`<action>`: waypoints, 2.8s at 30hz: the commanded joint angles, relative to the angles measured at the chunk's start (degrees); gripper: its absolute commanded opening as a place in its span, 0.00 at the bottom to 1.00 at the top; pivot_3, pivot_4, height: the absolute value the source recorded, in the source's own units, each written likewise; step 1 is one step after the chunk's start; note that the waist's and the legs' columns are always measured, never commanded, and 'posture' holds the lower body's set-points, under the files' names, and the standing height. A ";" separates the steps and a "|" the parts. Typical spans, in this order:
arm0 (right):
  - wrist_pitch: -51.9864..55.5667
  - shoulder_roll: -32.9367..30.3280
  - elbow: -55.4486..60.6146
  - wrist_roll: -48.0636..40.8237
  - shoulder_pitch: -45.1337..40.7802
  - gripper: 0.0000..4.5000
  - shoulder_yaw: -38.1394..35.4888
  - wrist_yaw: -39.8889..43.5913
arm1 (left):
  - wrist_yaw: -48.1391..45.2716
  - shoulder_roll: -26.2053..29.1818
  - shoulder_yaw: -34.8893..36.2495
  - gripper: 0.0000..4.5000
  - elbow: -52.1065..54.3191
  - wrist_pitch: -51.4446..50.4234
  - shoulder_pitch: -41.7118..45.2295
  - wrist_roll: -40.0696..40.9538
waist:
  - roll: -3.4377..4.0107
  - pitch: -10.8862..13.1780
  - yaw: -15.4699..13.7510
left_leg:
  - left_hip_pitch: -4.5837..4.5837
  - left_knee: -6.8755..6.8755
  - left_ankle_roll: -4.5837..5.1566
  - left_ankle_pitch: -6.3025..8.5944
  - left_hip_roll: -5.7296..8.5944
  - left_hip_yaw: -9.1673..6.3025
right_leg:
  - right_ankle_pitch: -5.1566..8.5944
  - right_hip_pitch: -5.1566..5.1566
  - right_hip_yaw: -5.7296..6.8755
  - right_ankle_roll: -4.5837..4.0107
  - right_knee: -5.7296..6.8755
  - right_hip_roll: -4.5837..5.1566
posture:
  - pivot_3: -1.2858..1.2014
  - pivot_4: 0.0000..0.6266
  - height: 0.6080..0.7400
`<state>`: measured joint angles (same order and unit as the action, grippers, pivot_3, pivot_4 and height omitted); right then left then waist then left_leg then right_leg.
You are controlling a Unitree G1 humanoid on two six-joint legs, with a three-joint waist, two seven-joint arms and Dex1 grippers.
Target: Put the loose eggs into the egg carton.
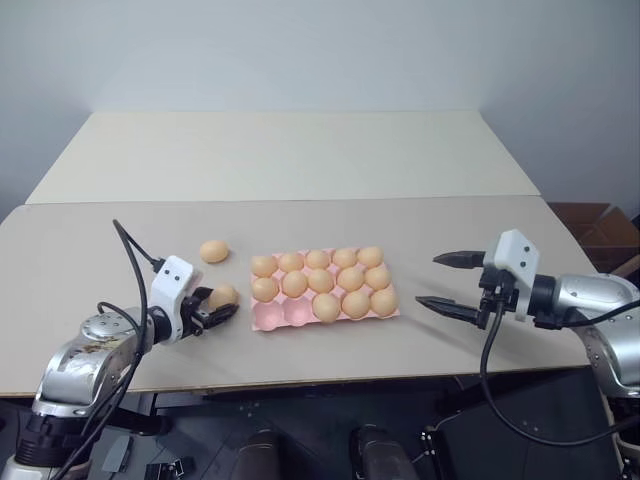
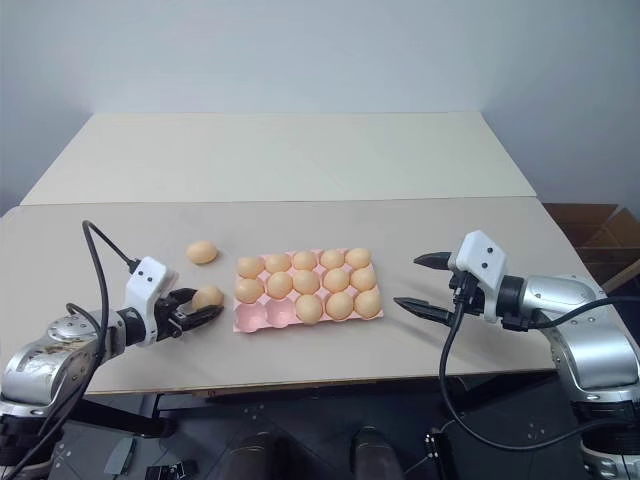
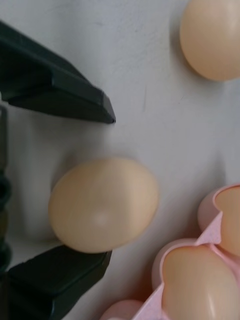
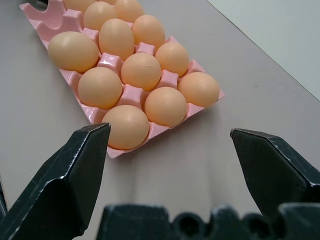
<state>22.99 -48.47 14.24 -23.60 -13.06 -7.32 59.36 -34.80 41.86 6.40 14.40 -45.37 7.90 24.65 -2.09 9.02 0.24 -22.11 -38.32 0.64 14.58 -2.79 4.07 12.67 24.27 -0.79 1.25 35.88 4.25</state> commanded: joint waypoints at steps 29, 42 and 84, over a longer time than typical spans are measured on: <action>4.61 1.58 6.74 -1.59 -0.49 1.00 -0.01 -5.73 | -15.89 -2.42 -12.69 0.76 8.76 7.73 10.17 3.26 | 0.00 0.00 -0.51 | -0.15 -0.40 0.04 0.02 0.05 -0.10 | -0.09 -0.07 -0.01 0.13 0.02 -0.03 | 0.52 0.24 1.00; 2.69 1.98 6.78 -2.13 -0.28 1.00 -0.85 -4.47 | -20.01 6.57 14.80 1.00 7.23 12.03 -2.59 8.60 | 0.01 0.00 0.26 | -0.15 -0.39 0.04 0.02 -0.02 -0.09 | -0.08 -0.02 0.01 0.13 0.02 -0.02 | 0.52 0.24 1.00; 1.01 2.50 6.84 -5.57 -2.09 1.00 -0.58 -2.70 | -10.34 -6.25 -4.06 0.95 -54.74 27.24 35.23 -13.29 | -0.05 -0.03 -0.67 | -0.26 -0.46 0.06 0.03 0.07 -0.09 | -0.17 -0.05 0.10 0.20 -0.01 -0.02 | 0.52 0.24 1.00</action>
<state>23.91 -45.68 18.94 -28.23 -15.00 -6.02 57.08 -43.97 35.55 2.50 -38.32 -20.47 40.94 12.32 -2.15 9.00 -0.43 -22.38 -38.78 0.71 14.61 -2.72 3.99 12.49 24.21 -0.69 1.47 35.87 4.24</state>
